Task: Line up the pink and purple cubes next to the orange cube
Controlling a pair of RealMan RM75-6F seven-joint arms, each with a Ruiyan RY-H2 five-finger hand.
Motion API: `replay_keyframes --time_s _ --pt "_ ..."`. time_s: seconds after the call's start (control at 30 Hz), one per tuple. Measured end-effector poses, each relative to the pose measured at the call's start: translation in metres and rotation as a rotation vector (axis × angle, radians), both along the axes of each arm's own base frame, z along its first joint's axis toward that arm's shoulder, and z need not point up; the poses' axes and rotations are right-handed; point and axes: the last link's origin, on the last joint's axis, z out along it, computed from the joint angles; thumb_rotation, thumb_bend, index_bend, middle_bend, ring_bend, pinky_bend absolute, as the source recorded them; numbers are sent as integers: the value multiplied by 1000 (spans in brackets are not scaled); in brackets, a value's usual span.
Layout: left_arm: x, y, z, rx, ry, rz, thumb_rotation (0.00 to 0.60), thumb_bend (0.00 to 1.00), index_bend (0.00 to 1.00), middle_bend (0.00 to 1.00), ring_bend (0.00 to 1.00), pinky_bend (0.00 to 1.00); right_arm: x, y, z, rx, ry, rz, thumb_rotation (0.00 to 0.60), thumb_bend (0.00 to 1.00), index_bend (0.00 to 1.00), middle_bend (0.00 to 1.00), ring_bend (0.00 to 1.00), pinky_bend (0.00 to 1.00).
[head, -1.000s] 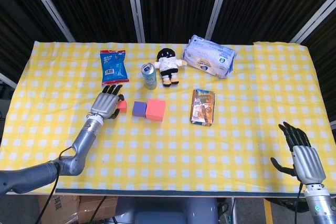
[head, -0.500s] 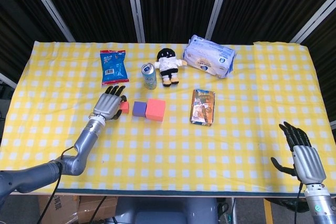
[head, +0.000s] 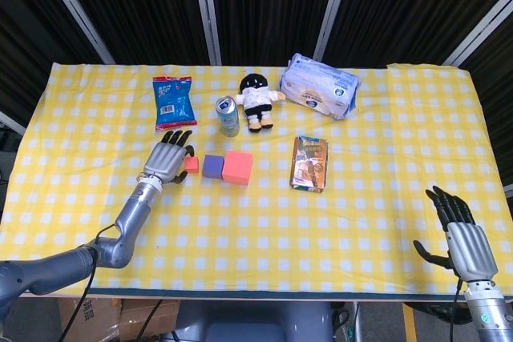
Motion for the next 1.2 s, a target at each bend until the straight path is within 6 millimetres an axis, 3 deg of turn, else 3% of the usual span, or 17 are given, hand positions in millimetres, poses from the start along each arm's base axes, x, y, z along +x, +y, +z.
replay_keyframes --time_s 0.3,0.7,0.87,1.2 --pt "-3 -1 7 12 -21 14 600 377 289 0 0 0 0 0 0 -2 0 1 600 344 0 0 0 0" --pt "-22 -14 35 19 -43 86 600 377 275 0 0 0 1 0 -1 -2 2 3 600 344 0 0 0 0" --pt "-28 -23 31 -17 -23 107 600 377 255 0 0 0 1 0 -1 -2 2 5 600 344 0 0 0 0" --pt "-21 -26 17 -46 -6 100 600 378 244 0 0 0 1 0 0 -3 -7 2 600 344 0 0 0 0"
